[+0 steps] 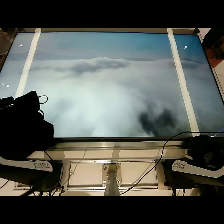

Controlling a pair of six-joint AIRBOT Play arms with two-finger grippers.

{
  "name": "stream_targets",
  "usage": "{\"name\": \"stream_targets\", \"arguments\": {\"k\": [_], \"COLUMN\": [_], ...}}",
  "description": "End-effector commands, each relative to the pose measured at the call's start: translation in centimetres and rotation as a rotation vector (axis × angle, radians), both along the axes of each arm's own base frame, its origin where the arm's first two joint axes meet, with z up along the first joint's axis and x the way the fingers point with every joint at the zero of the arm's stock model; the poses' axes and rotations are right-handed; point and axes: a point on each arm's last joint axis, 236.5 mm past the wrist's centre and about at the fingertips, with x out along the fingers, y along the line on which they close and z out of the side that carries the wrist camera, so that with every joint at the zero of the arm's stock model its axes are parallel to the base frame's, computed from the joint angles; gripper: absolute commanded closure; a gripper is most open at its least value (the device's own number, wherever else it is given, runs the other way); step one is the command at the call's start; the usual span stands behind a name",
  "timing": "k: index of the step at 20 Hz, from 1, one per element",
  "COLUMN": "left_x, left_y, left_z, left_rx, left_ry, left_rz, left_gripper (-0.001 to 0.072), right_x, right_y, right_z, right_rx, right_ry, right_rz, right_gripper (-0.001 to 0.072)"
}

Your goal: Fold the clothes and pants, and hang the long-sleeved shirts on hangers.

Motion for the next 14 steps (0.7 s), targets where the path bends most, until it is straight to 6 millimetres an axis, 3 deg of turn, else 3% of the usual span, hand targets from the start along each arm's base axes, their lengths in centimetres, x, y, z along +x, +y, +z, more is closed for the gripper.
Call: {"name": "stream_targets", "arguments": {"k": [1,2,3,5,6,9,11,14], "left_x": [-0.5,-0.4,-0.3,-0.3,-0.3,0.7,2.6,7.8], "left_y": [-0.5,-0.5,-0.5,-0.5,-0.5,-2.3,-4.9,-9.5], "left_z": [-1.4,-1.5,-1.5,-1.5,-1.5,-1.6,-1.0,2.2], "left_rx": [-0.030,-0.025,-0.023,-0.022,-0.022,-0.095,-0.178,-0.259], "left_ry": [0.049,0.047,0.043,0.042,0.042,-0.005,-0.079,-0.308], "left_rz": [0.024,0.043,0.045,0.045,0.044,0.049,0.026,-0.068], "left_gripper": [0.0232,0.0235,0.0317,0.0626,0.0701,0.0702,0.0703,0.0703], "right_x": [0.0,0.0,0.0,0.0,0.0,0.0,0.0,0.0], "right_y": [0.0,0.1,0.1,0.0,0.0,0.0,0.0,0.0], "right_z": [0.0,0.1,0.1,0.0,0.0,0.0,0.1,0.1], "right_rx": [0.000,0.000,0.000,0.000,0.000,0.000,0.000,0.001], "right_ry": [-0.001,-0.001,-0.001,-0.001,-0.001,-0.001,-0.001,-0.001], "right_rz": [0.001,0.001,0.001,0.001,0.001,0.001,0.001,0.001], "right_gripper": [0.0691,0.0691,0.0691,0.0691,0.0691,0.0691,0.0691,0.0691]}}
